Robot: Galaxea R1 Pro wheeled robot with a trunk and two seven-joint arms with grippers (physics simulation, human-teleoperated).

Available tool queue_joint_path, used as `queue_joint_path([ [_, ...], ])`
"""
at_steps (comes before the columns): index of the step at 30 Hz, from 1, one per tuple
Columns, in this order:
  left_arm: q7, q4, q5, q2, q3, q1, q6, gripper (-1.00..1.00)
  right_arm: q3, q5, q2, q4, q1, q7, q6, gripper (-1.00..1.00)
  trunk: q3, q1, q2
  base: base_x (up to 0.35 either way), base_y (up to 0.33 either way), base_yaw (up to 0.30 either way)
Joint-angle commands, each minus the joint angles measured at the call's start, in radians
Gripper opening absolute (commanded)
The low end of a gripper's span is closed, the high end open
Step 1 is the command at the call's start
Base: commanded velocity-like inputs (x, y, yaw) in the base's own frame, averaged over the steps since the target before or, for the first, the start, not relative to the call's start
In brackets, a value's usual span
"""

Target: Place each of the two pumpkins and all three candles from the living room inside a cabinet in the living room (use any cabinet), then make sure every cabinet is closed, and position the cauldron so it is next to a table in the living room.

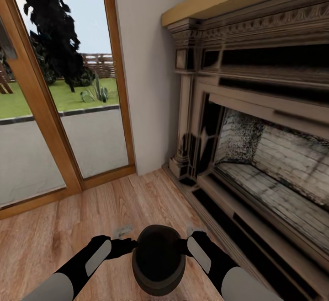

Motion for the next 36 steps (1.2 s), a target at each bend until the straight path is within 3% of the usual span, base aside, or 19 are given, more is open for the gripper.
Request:
queue_joint_path([
  [1, 0.009, -0.001, 0.010, -0.001, -0.008, -0.001, -0.001, 1.00, 0.005, -0.010, -0.001, -0.002, -0.001, -0.010, 0.001, 1.00, -0.004, 0.004, -0.008, 0.000, 0.000, 0.000],
  [13, 0.009, 0.001, 0.010, -0.006, -0.011, -0.001, -0.007, 1.00, 0.006, -0.010, -0.001, -0.002, -0.001, -0.010, 0.000, 1.00, -0.042, 0.048, -0.087, 0.000, 0.000, 0.000],
  [18, 0.009, 0.002, 0.010, -0.009, -0.012, -0.001, -0.009, 1.00, 0.007, -0.012, -0.001, -0.002, -0.001, -0.010, -0.016, 1.00, -0.062, 0.050, -0.089, 0.000, 0.000, 0.000],
  [28, 0.016, 0.004, 0.011, -0.038, -0.013, -0.001, -0.046, 1.00, 0.007, -0.013, -0.001, -0.002, -0.001, -0.010, -0.026, 1.00, -0.100, 0.054, -0.091, 0.000, 0.000, 0.000],
  [36, 0.020, 0.004, -0.022, -0.059, -0.011, -0.001, -0.051, 1.00, 0.007, -0.013, 0.001, -0.002, -0.001, -0.010, -0.026, 1.00, -0.131, 0.058, -0.093, 0.000, 0.000, 0.000],
])
